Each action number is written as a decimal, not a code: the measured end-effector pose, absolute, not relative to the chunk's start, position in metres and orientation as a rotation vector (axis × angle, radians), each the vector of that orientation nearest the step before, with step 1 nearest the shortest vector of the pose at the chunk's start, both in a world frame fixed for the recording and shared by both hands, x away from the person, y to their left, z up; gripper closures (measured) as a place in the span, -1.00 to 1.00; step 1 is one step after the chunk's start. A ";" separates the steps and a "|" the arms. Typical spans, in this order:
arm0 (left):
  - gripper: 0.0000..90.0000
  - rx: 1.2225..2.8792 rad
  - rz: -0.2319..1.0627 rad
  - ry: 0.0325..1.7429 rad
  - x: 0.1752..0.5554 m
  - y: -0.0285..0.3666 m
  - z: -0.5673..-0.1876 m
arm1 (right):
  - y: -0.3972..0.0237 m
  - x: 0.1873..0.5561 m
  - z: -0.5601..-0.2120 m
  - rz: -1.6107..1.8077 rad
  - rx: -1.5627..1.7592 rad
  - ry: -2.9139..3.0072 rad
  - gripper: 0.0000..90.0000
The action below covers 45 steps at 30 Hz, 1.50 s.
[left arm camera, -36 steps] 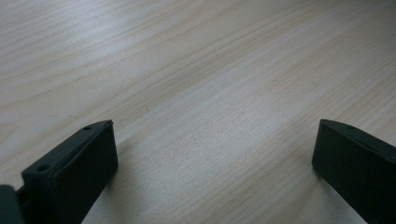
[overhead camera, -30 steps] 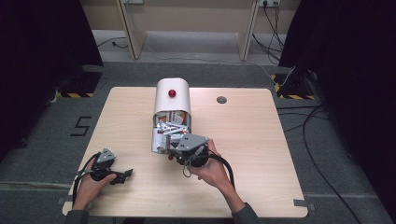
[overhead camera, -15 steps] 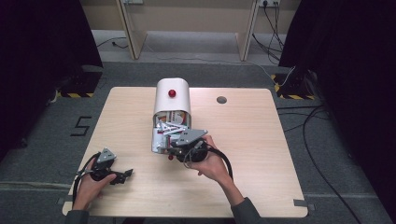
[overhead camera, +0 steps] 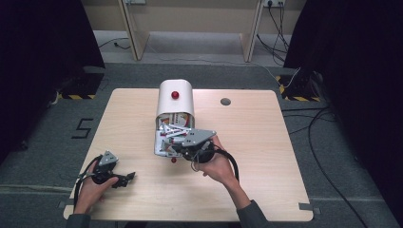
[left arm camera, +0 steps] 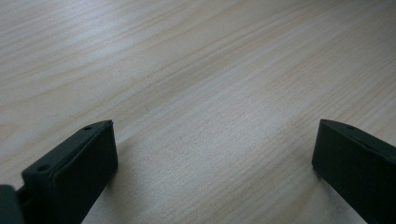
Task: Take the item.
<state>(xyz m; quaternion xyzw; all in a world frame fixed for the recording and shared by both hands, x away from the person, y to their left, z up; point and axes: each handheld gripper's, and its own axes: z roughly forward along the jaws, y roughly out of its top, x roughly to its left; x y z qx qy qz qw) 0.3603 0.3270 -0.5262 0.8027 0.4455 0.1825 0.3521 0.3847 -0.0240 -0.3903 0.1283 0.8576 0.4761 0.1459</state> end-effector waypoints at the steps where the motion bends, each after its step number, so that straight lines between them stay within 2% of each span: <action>1: -1.00 2.078 0.473 1.153 0.360 0.327 -0.526 | -0.025 0.385 -0.388 1.382 0.368 2.462 0.98; 24: -1.00 2.078 0.473 1.153 0.360 0.327 -0.526 | -0.055 0.381 -0.353 1.447 0.384 2.334 1.00; 45: -1.00 2.077 0.473 1.153 0.360 0.327 -0.526 | -0.126 0.384 -0.354 1.424 0.539 2.213 1.00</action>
